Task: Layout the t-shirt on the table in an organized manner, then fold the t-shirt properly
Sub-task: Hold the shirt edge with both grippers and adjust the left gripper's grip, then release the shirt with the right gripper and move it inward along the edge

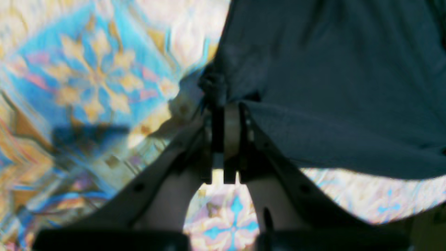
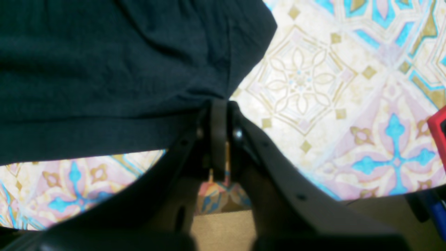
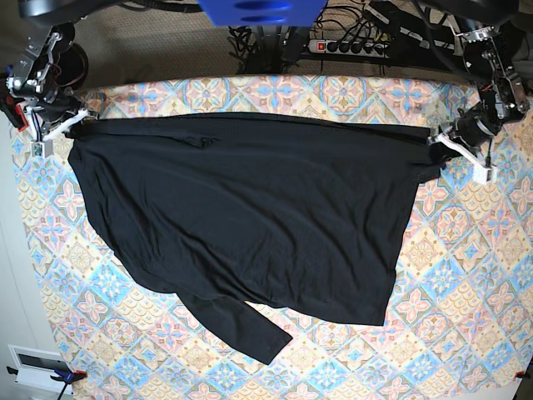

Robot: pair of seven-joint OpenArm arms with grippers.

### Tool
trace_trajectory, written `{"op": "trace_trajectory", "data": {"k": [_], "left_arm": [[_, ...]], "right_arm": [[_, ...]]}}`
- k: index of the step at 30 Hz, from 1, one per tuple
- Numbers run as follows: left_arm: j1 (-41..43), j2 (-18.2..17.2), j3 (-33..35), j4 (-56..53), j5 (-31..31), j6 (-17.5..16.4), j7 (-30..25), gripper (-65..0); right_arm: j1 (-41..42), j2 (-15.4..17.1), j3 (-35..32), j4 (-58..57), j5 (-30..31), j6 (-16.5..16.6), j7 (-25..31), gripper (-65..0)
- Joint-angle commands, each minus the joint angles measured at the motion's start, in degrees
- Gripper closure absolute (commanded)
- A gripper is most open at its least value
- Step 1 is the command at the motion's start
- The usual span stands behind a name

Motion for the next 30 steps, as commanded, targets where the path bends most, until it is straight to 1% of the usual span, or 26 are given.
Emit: {"op": "trace_trajectory", "data": {"k": [1, 5, 8, 10, 12, 16, 20, 23, 27, 29, 30], "left_arm": [[-1.3, -1.1, 0.9, 0.1, -0.4, -0.1, -1.0, -0.2], [-1.8, -1.0, 2.9, -1.8, 2.3, -0.1, -1.0, -0.2], [-1.8, -0.9, 2.9, -1.9, 2.4, -0.1, -1.2, -0.3], [-1.8, -0.9, 2.9, -1.9, 2.4, -0.1, -2.9, -1.2], [-1.7, -0.9, 2.9, -1.8, 2.4, -0.1, -3.9, -3.4], [-1.2, -1.0, 2.9, -1.9, 2.5, -0.1, -3.8, -8.8], [0.4, -1.2, 2.9, -1.7, 2.6, -0.1, -3.8, -16.1], [0.6, -1.0, 2.9, -1.7, 2.5, -0.1, -3.8, -20.6], [1.4, -1.0, 2.9, -1.7, 2.4, -0.1, -3.8, -24.1], [1.4, -1.0, 2.9, -1.7, 2.3, -0.1, -3.8, -24.6], [1.4, -1.0, 2.9, -1.8, 2.3, -0.1, -3.8, -24.6]], "right_arm": [[0.3, 1.3, 0.4, 0.8, 0.3, -0.1, 0.9, 0.0], [0.3, 1.3, 0.4, 0.8, 0.3, -0.1, 0.9, 0.0], [0.3, 1.3, 0.4, 0.8, 0.3, -0.1, 0.9, 0.0], [0.3, 1.3, 0.4, 0.8, 0.3, -0.1, 0.9, 0.0], [0.3, 1.3, 0.4, 0.8, 0.3, -0.1, 0.9, 0.0], [0.3, 1.3, 0.4, 0.9, 0.3, -0.1, 0.9, 0.0], [0.0, 1.3, 0.4, 1.4, 0.3, -0.1, 0.8, -0.2], [-0.1, 1.3, 0.3, 1.4, 0.3, -0.1, 0.7, -6.1], [-0.2, 1.3, 0.3, 1.4, 0.3, -0.1, 0.7, -18.2], [-0.2, 1.3, 0.3, 1.8, 0.3, -0.1, 0.7, -21.1], [-0.2, 1.3, 0.3, 2.6, 0.3, -0.1, 0.7, -21.2]]}}
